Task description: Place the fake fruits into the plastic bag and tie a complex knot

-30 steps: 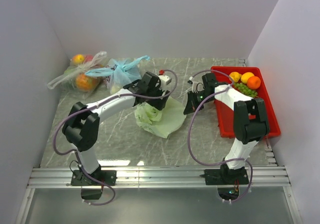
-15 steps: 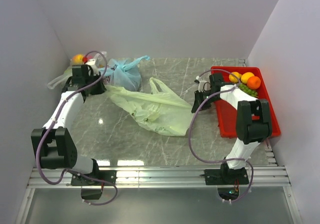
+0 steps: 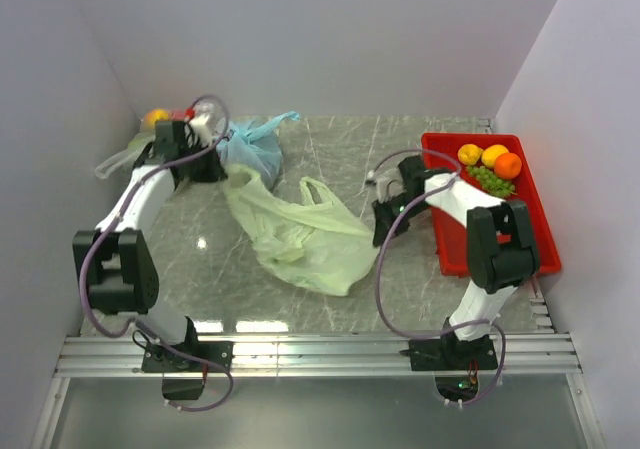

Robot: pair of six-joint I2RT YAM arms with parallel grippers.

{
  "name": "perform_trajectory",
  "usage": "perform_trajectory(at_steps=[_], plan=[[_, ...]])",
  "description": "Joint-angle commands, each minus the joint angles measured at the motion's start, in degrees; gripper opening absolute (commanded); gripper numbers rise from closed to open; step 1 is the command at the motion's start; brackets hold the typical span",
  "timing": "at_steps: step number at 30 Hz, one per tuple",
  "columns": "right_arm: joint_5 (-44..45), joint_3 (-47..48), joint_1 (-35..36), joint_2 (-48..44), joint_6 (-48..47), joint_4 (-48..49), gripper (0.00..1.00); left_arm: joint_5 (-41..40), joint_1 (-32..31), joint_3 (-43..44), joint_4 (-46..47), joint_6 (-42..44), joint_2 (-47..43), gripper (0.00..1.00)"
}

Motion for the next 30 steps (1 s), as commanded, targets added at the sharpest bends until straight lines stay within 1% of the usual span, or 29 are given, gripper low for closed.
perform_trajectory(at_steps=[1, 2, 3, 5, 6, 7, 8, 9, 10, 11, 12, 13, 14, 15, 16, 17, 18, 19, 20, 21, 22, 23, 24, 25, 26, 27, 28, 29, 30], plan=[[-5.36, -2.72, 7.91, -6.11, -9.67, -10.84, 0.02, 5.29, -7.36, 10.98, 2.77, 5.56, 4.87, 0.05], [-7.71, -1.85, 8.72, -6.55, -11.61, -12.86, 0.06, 5.73, -8.52, 12.58, 2.68, 6.27, 6.1, 0.06], [-8.78, -1.23, 9.52, -7.42, -13.54, -16.97, 0.18, 6.52, -9.4, 13.9, 3.21, 6.89, 8.2, 0.08], [-11.14, 0.7, 10.4, -8.22, -17.75, -20.51, 0.48, 7.58, -11.85, 17.51, 4.09, 8.21, 11.19, 0.1], [-11.16, 1.67, 10.49, -8.22, -18.82, -23.66, 0.63, 8.37, -12.3, 18.82, 4.44, 8.56, 12.25, 0.14], [-10.72, 2.72, 9.97, -8.14, -19.79, -24.65, 0.64, 9.33, -12.92, 21.54, 4.27, 9.69, 13.31, 0.17], [-10.2, 5.17, 9.35, -7.88, -20.15, -25.44, 0.64, 12.65, -13.1, 23.13, 3.92, 10.4, 14.45, 0.19], [-10.19, 6.5, 8.48, -7.61, -20.07, -26.06, 0.65, 14.42, -13.1, 25.93, 3.57, 11.1, 16.55, 0.25], [-10.8, 8.16, 6.9, -7.43, -19.63, -26.06, 0.65, 16.7, -13.1, 27.17, 2.52, 12.85, 17.44, 0.28], [-11.77, 11.57, 3.84, -7.08, -18.84, -25.8, 0.65, 19.77, -13.27, 28.32, 2.07, 14.09, 19.01, 0.3], [-12.47, 13.35, 2.16, -6.91, -17.18, -23.36, 0.65, 20.5, -13.54, 30.42, 1.37, 14.88, 19.64, 0.33], [-12.04, 14.85, 1.1, -6.82, -11.34, -20.64, 0.65, 20.85, -14.41, 31.05, 1.19, 15.85, 20.08, 0.34], [-11.08, 16.25, 0.3, -6.99, -7.8, -13.48, 0.65, 20.42, -15.03, 31.75, 1.19, 15.86, 20.69, 0.35], [-9.07, 16.53, 0.64, -7.25, -4.46, -9.32, 0.66, 18.41, -15.73, 33.32, 1.1, 15.51, 21.05, 0.39], [-4.26, 16.36, 1.26, -7.43, 2.02, -5.27, 0.67, 18.13, -16.78, 34.3, 0.58, 14.98, 21.49, 0.42], [-1.78, 15.31, 3.18, -7.61, 5.13, 2.34, 0.69, 18.04, -17.14, 35.09, -1.34, 14.63, 21.84, 0.49], [1.12, 15.04, 4.15, -7.35, 7.42, 4.94, 0.7, 15.26, -17.4, 36.23, -1.79, 13.41, 21.58, 0.61], [5.15, 14.86, 5.47, -7.0, 11.01, 7.05, 0.71, 13.84, -17.49, 36.24, -2.23, 10.52, 20.97, 0.66], [6.32, 14.77, 6.26, -6.04, 12.26, 9.86, 0.71, 12.78, -17.32, 35.81, -3.89, 9.89, 18.62, 0.68], [6.68, 14.6, 7.92, -5.5, 13.5, 11.19, 0.74, 12.33, -16.97, 32.41, -4.6, 9.79, 16.68, 0.7], [7.55, 13.73, 8.64, -5.06, 15.94, 12.51, 0.77, 13.29, -16.01, 29.5, -4.96, 12.23, 14.31, 0.7], [8.0, 13.46, 9.25, -3.84, 16.93, 13.91, 0.87, 13.47, -15.65, 26.17, -5.05, 14.34, 8.11, 0.85], [8.52, 13.45, 10.57, -2.7, 17.37, 15.15, 0.9, 13.12, -15.3, 18.65, -4.09, 16.19, 4.74, 0.91], [8.96, 13.54, 10.84, -1.56, 18.25, 15.51, 0.9, 13.38, -14.69, 15.27, -3.91, 20.56, 1.31, 0.93], [8.27, 14.41, 11.02, 1.41, 18.43, 14.9, 0.91, 13.73, -14.42, 12.19, -3.73, 22.6, -5.07, 0.96], [8.18, 14.86, 11.19, 2.75, 18.86, 14.63, 0.91, 14.6, -14.33, 7.11, -4.52, 24.63, -7.84, 0.98], [8.7, 15.3, 11.19, 3.89, 19.57, 14.46, 0.91, 16.35, -14.77, 5.23, -6.26, 31.26, -10.3, 0.98], [8.27, 15.3, 11.11, 5.91, 19.57, 14.11, 0.91, 17.07, -15.12, 3.56, -7.76, 34.54, -14.07, 0.98], [8.35, 15.47, 11.19, 6.71, 19.57, 13.76, 0.91, 17.42, -15.9, 0.67, -9.95, 39.62, -15.5, 0.98]])
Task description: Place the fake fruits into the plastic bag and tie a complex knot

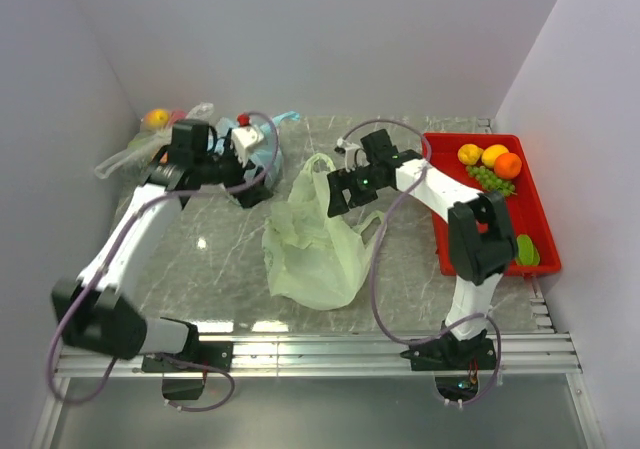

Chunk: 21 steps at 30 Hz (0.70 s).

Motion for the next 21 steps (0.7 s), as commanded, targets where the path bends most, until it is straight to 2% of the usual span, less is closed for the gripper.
perform_trajectory(at_steps=[1, 3, 7, 10, 13, 16, 17, 19, 21], plan=[[2.17, 0.83, -0.61, 4.07, 5.16, 1.73, 0.91, 4.07, -3.16, -5.71, -4.94, 18.2, -8.71, 0.98], [1.56, -0.13, -0.52, 4.25, 5.53, 1.56, 0.91, 3.99, -5.19, -9.13, -6.88, 26.18, -10.91, 0.97], [0.85, -2.94, -0.61, 2.76, 6.93, 2.17, 0.91, 1.09, -11.68, -13.36, -3.56, 35.78, -11.89, 0.97], [-1.25, -2.78, -0.52, 3.63, 7.02, 1.12, 0.89, -2.25, -15.55, -13.9, -3.81, 44.66, -9.61, 0.96], [-4.41, -1.9, -0.52, 6.61, 6.84, -0.81, 0.82, -4.97, -18.2, -13.81, -3.81, 51.96, -4.96, 0.97], [-6.88, -0.67, -0.78, 9.08, 6.58, -2.75, 0.68, -8.39, -19.96, -13.11, -6.18, 58.99, -1.35, 0.96], [-8.02, -0.49, -0.87, 9.96, 6.41, -3.27, 0.58, -9.19, -20.05, -13.37, -5.75, 59.96, 0.49, 0.95], [-8.9, -1.19, -1.84, 10.05, 6.67, -2.84, 0.5, -11.64, -20.05, -13.81, -4.6, 61.11, 1.91, 0.93], [-9.96, -1.63, -2.54, 9.44, 6.85, -2.57, 0.36, -13.85, -20.05, -14.42, -3.03, 62.08, 4.54, 0.75]])
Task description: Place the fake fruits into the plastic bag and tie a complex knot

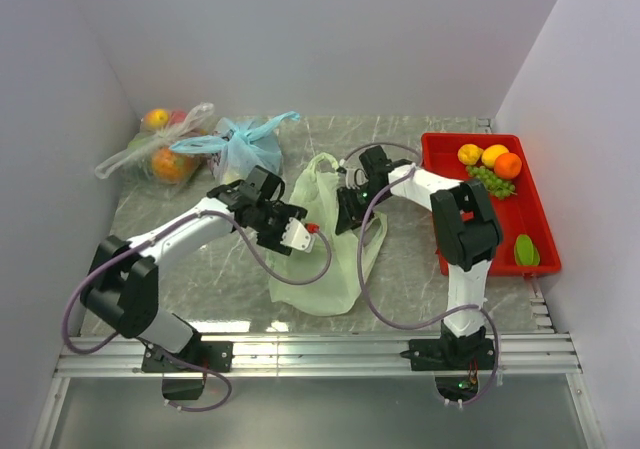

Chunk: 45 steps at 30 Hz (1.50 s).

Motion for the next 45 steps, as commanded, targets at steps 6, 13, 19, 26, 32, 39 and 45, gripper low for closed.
perform_trajectory(at_steps=[6, 13, 19, 26, 32, 39, 45], plan=[[-5.8, -4.2, -8.03, -6.69, 1.31, 0.59, 0.0, 7.97, 8.06, 4.95, 2.31, -4.6, 0.38, 0.0], [-6.94, -17.2, -19.02, -17.5, 2.03, 5.17, 0.0, 26.63, 31.16, 4.45, 26.99, -47.42, -0.6, 0.0], [-13.52, -20.82, -21.84, -23.3, 5.97, 10.0, 0.0, 25.84, 32.77, 3.65, 46.15, -75.29, 9.75, 0.02], [-18.37, -23.37, -19.65, -31.57, 22.92, 26.4, 0.0, 22.24, 32.77, 20.58, 40.05, -87.37, 10.84, 0.86], [-10.65, -26.45, -15.61, -37.81, 37.96, 37.85, 0.0, 13.75, 19.18, 24.59, 20.7, -81.92, 3.1, 0.99], [0.08, -20.66, -9.11, -38.17, 43.24, 34.62, 0.0, 1.34, -0.77, 18.5, 23.24, -86.05, 1.51, 0.99], [7.55, -15.82, -5.76, -36.94, 42.98, 28.2, 0.01, -10.08, -8.7, 19.38, 20.88, -86.66, 4.41, 0.99]])
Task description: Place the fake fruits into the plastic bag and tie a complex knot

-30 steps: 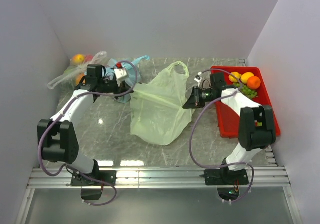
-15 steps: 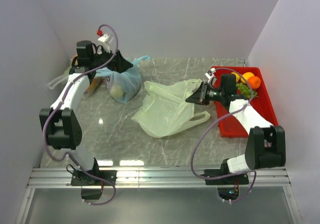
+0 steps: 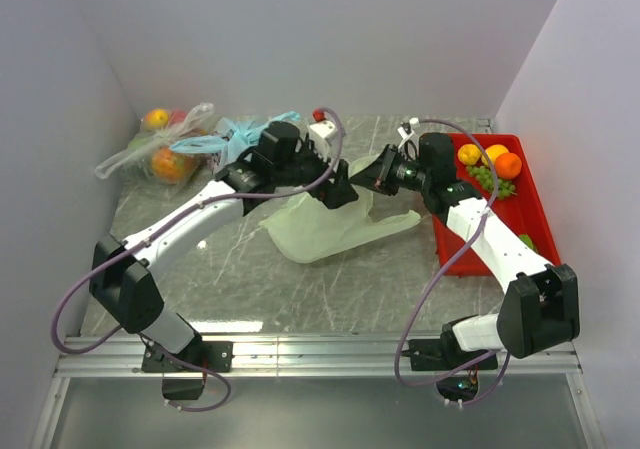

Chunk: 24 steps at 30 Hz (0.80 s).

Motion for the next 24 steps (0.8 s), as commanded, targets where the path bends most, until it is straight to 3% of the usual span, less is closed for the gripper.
perform_trajectory(at_steps=[1, 9, 10, 11, 12, 13, 14, 15, 16, 17, 18, 19, 20, 22, 23, 24], plan=[[6.62, 4.33, 1.63, 0.11, 1.35, -2.75, 0.01, -13.65, -3.31, 0.3, -2.24, -2.47, 2.05, 0.99], [6.81, 4.6, 2.78, -0.24, 2.4, -3.81, 0.01, -20.27, -5.78, 0.21, -0.3, -5.54, 5.74, 0.99], [6.54, 4.78, 2.95, -0.33, 2.4, -3.81, 0.02, -20.89, -5.43, 1.0, -1.7, -6.16, 7.05, 0.92], [6.54, 5.04, 2.86, -0.42, 1.27, -4.24, 0.02, -18.37, -4.64, 1.27, -2.32, -8.17, 7.59, 0.71], [6.62, 5.74, 2.86, -0.76, 0.39, -4.68, 0.04, -16.26, -1.85, 1.27, -2.41, -9.84, 7.85, 0.62], [6.88, 6.27, 2.86, -0.86, -1.1, -5.38, 0.11, -13.45, -0.08, 0.66, -1.89, -11.69, 7.25, 0.51], [7.24, 6.88, 2.69, -1.12, -4.33, -7.13, 0.18, -9.42, 1.59, -1.26, 0.63, -14.75, 6.89, 0.24], [7.59, 8.1, 2.51, -1.47, -6.63, -8.54, 0.26, -3.29, 4.48, -1.8, 0.92, -15.74, 6.46, 0.16], [7.42, 8.81, 2.25, -1.65, -8.91, -9.77, 0.45, 0.69, 5.73, -2.68, 1.45, -16.53, 5.84, 0.1], [7.07, 10.13, 1.47, -1.82, -13.9, -12.48, 0.54, 3.68, 6.96, -3.12, 3.02, -18.02, 5.49, 0.0], [6.54, 10.83, 1.2, -2.17, -16.99, -14.42, 0.67, 8.15, 8.8, -3.91, 4.77, -18.99, 3.92, 0.0], [4.97, 11.62, 0.85, -2.44, -20.68, -18.62, 0.73, 10.72, 9.6, -6.61, 7.05, -20.65, 2.95, 0.0], [5.13, 13.2, 0.67, -2.7, -28.28, -21.27, 0.78, 13.79, 10.56, -8.03, 9.6, -21.19, 1.98, 0.0], [2.69, 13.3, -1.26, -4.36, -35.01, -25.84, 0.83, 21.88, 13.46, -12.67, 18.2, -24.08, -0.22, 0.0], [-1.33, 12.08, -3.01, -5.42, -38.61, -26.48, 0.92, 25.04, 14.34, -14.18, 22.24, -28.71, -0.49, 0.0], [-3.64, 11.29, -6.51, -7.51, -39.34, -26.31, 0.93, 28.81, 15.92, -15.33, 27.68, -31.02, -0.67, 0.0]])
